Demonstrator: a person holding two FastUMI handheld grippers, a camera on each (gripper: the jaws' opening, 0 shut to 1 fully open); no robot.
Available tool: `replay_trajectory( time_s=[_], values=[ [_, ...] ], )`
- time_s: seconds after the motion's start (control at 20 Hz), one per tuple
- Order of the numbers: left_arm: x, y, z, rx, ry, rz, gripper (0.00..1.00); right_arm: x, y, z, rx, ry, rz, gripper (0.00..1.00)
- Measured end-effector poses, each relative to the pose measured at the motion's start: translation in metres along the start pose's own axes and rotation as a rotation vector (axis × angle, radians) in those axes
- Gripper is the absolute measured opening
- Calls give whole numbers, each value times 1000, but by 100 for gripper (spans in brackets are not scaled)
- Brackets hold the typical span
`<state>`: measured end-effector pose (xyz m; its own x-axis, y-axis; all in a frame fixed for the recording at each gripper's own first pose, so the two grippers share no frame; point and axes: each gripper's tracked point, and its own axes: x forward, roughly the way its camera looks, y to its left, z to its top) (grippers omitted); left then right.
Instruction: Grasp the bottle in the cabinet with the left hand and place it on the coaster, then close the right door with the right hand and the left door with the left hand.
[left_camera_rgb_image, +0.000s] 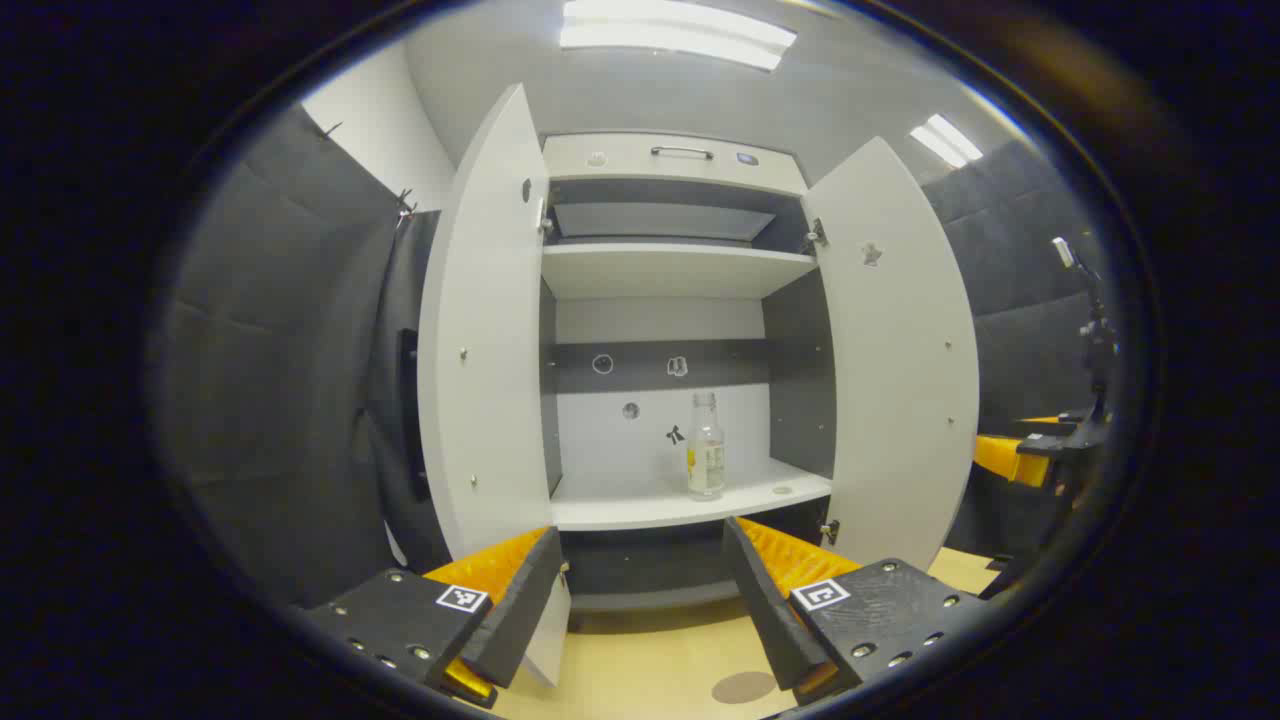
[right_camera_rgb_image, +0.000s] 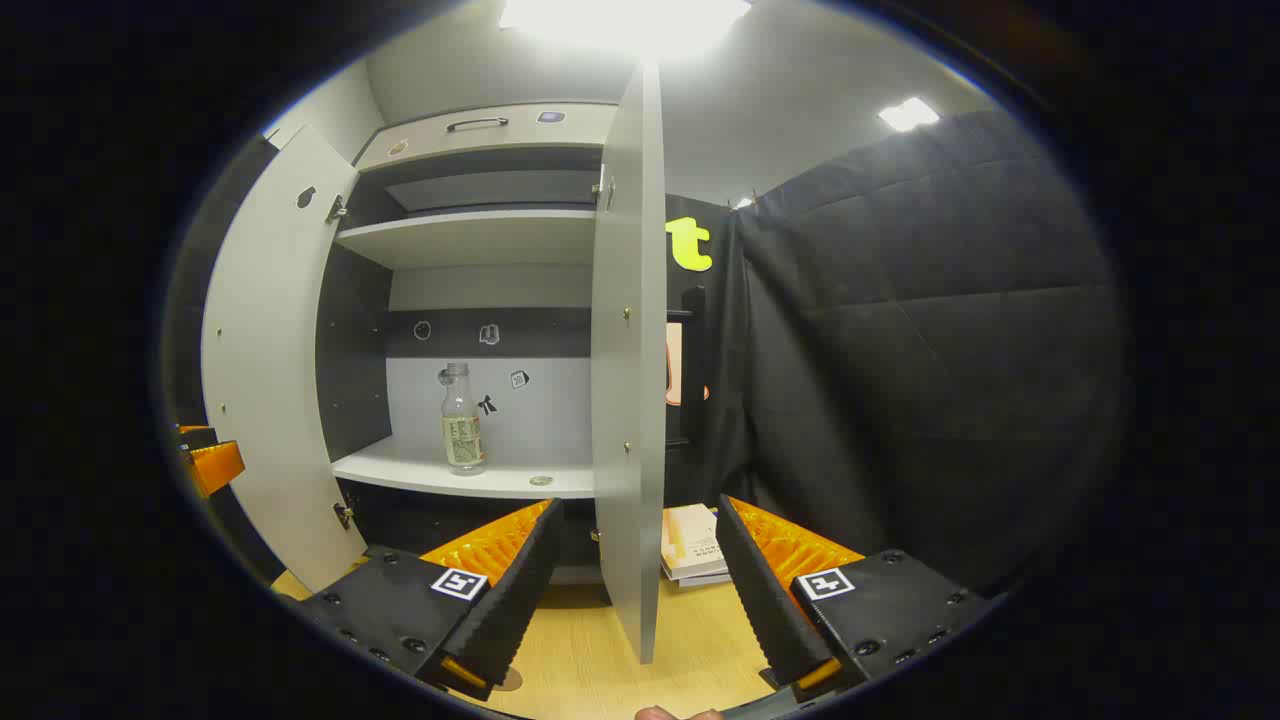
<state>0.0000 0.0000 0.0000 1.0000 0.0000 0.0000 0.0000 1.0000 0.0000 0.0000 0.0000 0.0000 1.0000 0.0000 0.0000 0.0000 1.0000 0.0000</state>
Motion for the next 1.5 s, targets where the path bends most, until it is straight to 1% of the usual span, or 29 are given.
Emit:
replay_trajectory(
  time_s=[0.1,0.15,0.3,0.4,0.6,0.65,0.75,0.85,0.9,1.0,1.15,1.3,1.5],
  values=[
    [1,0,-7,-18,14,9,94,4,0,-3,10,19,-15,95],
    [3,-2,-9,-25,21,4,94,3,-2,-3,21,17,-27,97],
    [9,-7,-8,-34,20,-25,94,7,-6,-1,33,12,-78,96],
    [14,-10,-6,-26,20,-34,94,7,-6,2,40,14,-98,97],
    [16,-15,-4,-33,10,-48,94,6,-8,8,52,-6,-117,97],
    [18,-16,-6,-30,10,-48,94,8,-10,9,49,-10,-123,95],
    [20,-15,-6,-23,16,-44,94,8,-10,9,45,-3,-129,97],
    [25,-19,-5,-28,16,-58,94,8,-14,9,47,-9,-160,97],
    [27,-21,-5,-35,22,-69,94,10,-15,8,60,-4,-162,95],
    [32,-26,0,-46,12,-88,94,9,-20,3,80,10,-168,97],
    [51,-34,16,-33,-16,-119,94,12,-29,5,106,13,-193,97],
    [76,-42,32,-14,-32,-145,94,18,-47,10,115,8,-234,96],
    [111,-54,53,-43,-41,-192,94,30,-64,18,138,8,-277,96]
  ],
)
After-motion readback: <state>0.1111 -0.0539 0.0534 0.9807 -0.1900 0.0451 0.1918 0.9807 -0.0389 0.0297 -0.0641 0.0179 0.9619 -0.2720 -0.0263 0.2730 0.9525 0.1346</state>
